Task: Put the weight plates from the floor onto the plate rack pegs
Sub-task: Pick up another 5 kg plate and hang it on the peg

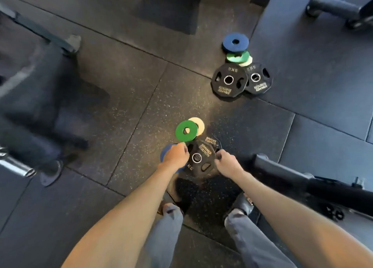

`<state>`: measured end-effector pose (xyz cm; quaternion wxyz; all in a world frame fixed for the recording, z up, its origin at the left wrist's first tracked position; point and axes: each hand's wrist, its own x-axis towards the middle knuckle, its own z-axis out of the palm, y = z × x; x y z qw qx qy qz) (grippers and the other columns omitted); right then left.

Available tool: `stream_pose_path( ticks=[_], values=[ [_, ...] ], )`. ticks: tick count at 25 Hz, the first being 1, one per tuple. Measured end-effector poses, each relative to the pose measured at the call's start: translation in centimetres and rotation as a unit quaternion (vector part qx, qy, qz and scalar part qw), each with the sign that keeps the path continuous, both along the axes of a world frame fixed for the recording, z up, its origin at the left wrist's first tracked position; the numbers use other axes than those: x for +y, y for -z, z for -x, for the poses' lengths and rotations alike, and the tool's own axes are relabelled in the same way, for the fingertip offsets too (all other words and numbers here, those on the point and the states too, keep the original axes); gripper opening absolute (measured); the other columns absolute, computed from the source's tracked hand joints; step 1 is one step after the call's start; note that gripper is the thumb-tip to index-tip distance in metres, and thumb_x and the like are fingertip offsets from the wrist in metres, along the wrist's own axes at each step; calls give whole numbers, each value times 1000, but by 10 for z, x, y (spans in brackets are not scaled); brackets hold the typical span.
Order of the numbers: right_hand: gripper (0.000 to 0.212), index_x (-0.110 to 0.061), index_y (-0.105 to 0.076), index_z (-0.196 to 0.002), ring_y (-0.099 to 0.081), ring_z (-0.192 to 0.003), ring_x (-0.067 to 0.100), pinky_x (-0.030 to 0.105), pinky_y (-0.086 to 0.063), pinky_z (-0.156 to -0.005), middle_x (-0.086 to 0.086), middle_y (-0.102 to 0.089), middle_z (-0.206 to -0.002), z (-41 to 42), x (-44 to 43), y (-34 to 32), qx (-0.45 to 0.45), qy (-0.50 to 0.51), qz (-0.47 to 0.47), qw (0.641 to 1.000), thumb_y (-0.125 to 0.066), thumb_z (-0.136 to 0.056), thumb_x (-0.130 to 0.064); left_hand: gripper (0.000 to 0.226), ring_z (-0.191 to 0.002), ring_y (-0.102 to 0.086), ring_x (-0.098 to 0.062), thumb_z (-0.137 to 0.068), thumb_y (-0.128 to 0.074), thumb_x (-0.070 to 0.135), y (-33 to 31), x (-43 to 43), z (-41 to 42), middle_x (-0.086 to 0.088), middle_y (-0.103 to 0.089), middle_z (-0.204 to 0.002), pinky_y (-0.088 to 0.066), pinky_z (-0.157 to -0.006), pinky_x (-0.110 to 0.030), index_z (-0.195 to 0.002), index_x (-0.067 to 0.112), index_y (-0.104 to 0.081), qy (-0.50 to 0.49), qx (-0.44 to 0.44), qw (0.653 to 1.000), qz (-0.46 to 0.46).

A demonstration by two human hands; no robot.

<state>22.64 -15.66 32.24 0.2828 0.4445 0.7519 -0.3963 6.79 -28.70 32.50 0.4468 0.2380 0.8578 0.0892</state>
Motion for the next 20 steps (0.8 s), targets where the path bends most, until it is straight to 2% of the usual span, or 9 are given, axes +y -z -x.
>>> stream_pose_path(
  ticks=[2, 5, 9, 12, 14, 17, 20],
  values=[
    [35, -9, -53, -129, -58, -116, 38, 39, -46, -96, 18, -65, -124, -10, 0, 64, -19, 25, 13, 999, -52, -96, -22, 16, -105, -59, -32, -99, -46, 20, 64, 4, 4, -10, -64, -109, -46, -82, -40, -106, 13, -58, 20, -1, 1000, 16],
    [39, -9, -48, -134, -58, -117, 35, 38, -47, -96, 17, -63, -126, -32, -4, 158, -53, 71, 34, 996, -53, -98, -22, 21, -115, -56, -33, -98, -48, 22, 163, 10, 3, -12, -63, -118, -45, -94, -43, -113, 12, -59, 67, 17, 997, 37],
    [54, -7, -33, -142, -57, -119, 37, 40, -47, -97, 20, -59, -130, -51, -8, 273, -77, 142, 60, 985, -57, -96, -23, 40, -128, -43, -34, -100, -48, 30, 275, 22, 5, -16, -50, -134, -35, -108, -43, -132, 6, -50, 136, 96, 985, 46],
    [67, -4, -24, -147, -55, -122, 37, 36, -46, -92, 22, -54, -136, -55, -10, 340, -72, 192, 69, 976, -61, -96, -26, 45, -129, -41, -35, -101, -45, 34, 342, 29, 1, -17, -49, -134, -30, -112, -43, -132, 2, -47, 183, 138, 971, 62],
    [64, -6, -26, -143, -60, -113, 35, 36, -50, -86, 19, -58, -129, -53, -13, 373, -69, 220, 86, 969, -62, -95, -27, 45, -130, -41, -37, -99, -48, 30, 378, 37, -2, -19, -49, -136, -29, -113, -45, -132, 0, -44, 179, 142, 970, 79],
    [47, -10, -31, -129, -65, -94, 32, 49, -58, -83, 17, -62, -113, -53, -23, 405, -61, 259, 83, 960, -61, -94, -20, 54, -130, -42, -39, -93, -58, 17, 410, 47, -12, -24, -46, -139, -31, -113, -45, -136, -4, -34, 119, 152, 975, 113],
    [36, -16, -29, -117, -63, -95, 34, 53, -58, -81, 15, -58, -111, -50, -28, 415, -34, 301, 77, 950, -58, -94, -18, 65, -127, -47, -38, -88, -67, 10, 425, 45, -27, -21, -55, -129, -22, -119, -49, -138, -5, -28, 84, 203, 970, 104]
  ],
)
